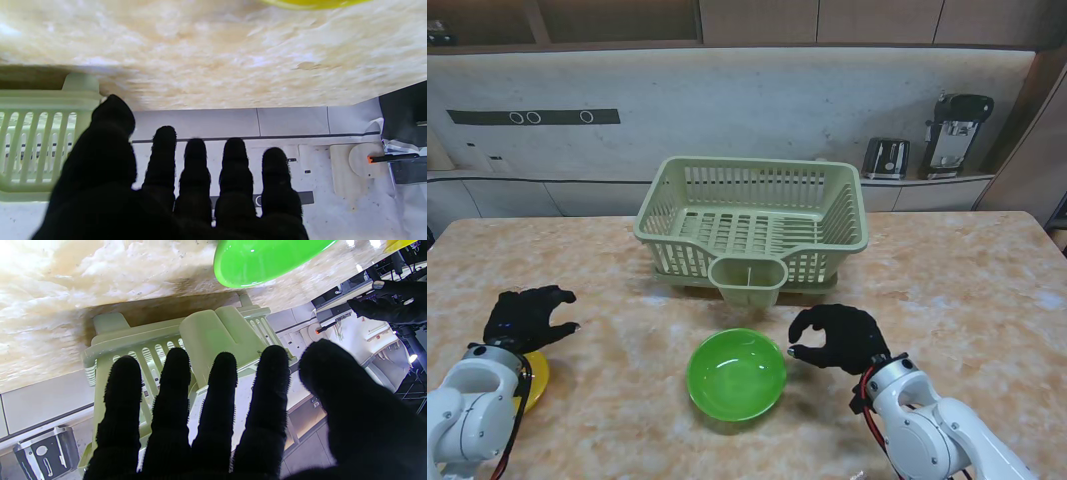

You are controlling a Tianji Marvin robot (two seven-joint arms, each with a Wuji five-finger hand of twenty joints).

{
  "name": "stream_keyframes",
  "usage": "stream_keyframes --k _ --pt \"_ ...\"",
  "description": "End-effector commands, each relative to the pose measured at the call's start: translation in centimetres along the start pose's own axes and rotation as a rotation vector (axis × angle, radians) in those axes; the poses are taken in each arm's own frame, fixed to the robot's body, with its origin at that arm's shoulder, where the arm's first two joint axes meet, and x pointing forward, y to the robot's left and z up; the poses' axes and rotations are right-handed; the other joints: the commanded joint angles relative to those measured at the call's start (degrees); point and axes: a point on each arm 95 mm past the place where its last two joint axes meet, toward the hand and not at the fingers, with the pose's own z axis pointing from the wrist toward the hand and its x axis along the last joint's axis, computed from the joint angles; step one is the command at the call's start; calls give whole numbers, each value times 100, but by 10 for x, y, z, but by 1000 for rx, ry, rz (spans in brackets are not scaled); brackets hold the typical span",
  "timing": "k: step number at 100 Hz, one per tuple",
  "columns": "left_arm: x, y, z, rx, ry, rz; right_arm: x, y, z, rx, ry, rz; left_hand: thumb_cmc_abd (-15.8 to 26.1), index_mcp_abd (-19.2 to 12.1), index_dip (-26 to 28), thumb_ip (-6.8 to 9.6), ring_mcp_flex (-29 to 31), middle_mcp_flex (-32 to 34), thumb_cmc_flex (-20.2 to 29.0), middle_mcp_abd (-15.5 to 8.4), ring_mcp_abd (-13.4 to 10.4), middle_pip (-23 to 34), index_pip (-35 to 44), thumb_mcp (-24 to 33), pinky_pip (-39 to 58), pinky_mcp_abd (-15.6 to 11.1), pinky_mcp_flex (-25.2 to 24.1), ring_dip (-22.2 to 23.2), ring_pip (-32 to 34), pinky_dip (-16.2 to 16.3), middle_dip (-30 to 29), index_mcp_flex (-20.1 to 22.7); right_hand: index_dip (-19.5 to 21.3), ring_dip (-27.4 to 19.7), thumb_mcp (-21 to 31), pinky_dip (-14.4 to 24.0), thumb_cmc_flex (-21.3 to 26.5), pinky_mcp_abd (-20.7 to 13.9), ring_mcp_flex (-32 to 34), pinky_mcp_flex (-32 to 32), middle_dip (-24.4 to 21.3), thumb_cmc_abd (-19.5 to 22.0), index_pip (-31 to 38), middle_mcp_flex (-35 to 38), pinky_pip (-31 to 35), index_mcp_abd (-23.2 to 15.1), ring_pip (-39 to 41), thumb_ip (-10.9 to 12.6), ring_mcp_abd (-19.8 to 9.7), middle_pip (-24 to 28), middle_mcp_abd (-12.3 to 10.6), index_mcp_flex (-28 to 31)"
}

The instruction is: Stack bowls and put them on the dishrack

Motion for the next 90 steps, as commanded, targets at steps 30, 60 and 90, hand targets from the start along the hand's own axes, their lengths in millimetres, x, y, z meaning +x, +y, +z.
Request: stream_keyframes --k 30,60,90 --pt "-34 14 -20 -118 -71 117 2 -6 2 29 -6 11 -635 261 -446 191 -523 -572 -332 10 -129 -248 -522 1661 -542 -260 -229 -344 -235 -249 -401 -407 -80 177 -35 46 -23 -84 17 -80 115 -30 80 39 128 -153 14 -84 -127 -3 -146 9" --pt "-55 25 -29 -198 -128 166 2 -6 4 31 -4 10 -1045 278 -534 141 -696 -770 -519 51 -80 -318 -623 2145 -689 -270 -279 -405 -281 -321 -487 -591 -85 174 -64 44 -34 -86 6 -92 117 -16 70 36 119 -147 7 -86 -126 -5 -143 -4" --pt "-69 33 -17 -254 -161 145 2 -7 5 34 -4 16 -1341 407 -706 21 -770 -933 -1074 129 -9 -371 -889 2346 -734 -169 -265 -423 -271 -338 -534 -838 -85 168 -136 41 -103 -70 -22 -135 118 49 61 24 100 -135 -10 -96 -115 -10 -133 -28"
